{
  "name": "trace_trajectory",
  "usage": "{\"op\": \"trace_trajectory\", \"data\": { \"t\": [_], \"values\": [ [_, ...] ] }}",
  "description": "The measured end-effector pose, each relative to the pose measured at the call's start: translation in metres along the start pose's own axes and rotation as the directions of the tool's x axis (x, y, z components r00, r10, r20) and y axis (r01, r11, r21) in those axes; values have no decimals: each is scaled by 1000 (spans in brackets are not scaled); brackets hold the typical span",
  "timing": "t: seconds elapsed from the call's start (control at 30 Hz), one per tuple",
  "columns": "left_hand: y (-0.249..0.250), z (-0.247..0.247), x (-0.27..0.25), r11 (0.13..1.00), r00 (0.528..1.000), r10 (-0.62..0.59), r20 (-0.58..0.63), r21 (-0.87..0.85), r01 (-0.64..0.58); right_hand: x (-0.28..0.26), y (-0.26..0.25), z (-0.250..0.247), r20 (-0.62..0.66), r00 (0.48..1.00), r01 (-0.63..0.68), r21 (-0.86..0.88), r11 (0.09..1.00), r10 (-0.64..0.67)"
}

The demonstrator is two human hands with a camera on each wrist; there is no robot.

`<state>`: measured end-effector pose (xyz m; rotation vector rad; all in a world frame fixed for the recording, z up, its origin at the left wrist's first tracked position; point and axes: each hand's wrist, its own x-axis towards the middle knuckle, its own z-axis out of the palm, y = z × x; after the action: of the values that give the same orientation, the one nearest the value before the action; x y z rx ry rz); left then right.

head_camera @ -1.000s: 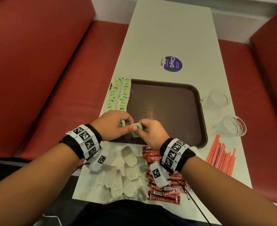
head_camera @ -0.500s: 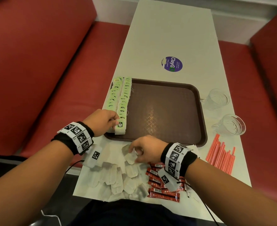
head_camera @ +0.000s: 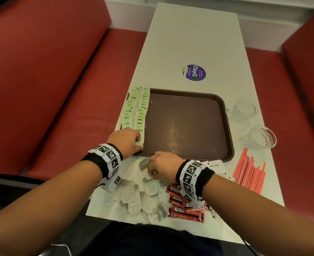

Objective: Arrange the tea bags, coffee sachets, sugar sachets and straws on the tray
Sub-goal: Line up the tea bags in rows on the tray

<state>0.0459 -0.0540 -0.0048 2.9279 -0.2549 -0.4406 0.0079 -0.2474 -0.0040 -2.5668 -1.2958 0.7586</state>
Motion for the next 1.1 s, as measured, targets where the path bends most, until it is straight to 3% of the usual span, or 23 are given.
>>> {"op": "trace_trajectory", "data": {
  "t": [0.1, 0.23, 0.37, 0.53, 0.8, 0.97, 1.1],
  "values": [
    [-1, -3, -6, 993, 999, 7, -48, -116, -12, -2, 0, 2, -34, 997, -60, 75, 995, 63],
    [4, -10, -25, 970, 987, 104, -124, -206, -128, -15, 2, -1, -161, 980, -70, 247, 966, 112],
    [4, -9, -44, 962, 977, 209, -46, -168, -213, -30, 6, -3, -293, 944, -27, 400, 916, 155],
    [16, 7, -63, 934, 925, 355, 135, -91, -345, -41, 6, -4, -259, 919, -124, 524, 842, 297],
    [37, 35, -59, 935, 937, 301, 176, 137, -327, -47, 3, -2, -282, 873, -169, 591, 789, 398],
    [39, 29, -52, 935, 941, 286, 182, 164, -315, -51, 8, 1, -292, 861, -199, 558, 806, 415],
    [36, 23, -47, 917, 901, 320, 294, 144, -372, -53, 11, 3, -263, 870, -213, 562, 799, 418]
  ]
}}
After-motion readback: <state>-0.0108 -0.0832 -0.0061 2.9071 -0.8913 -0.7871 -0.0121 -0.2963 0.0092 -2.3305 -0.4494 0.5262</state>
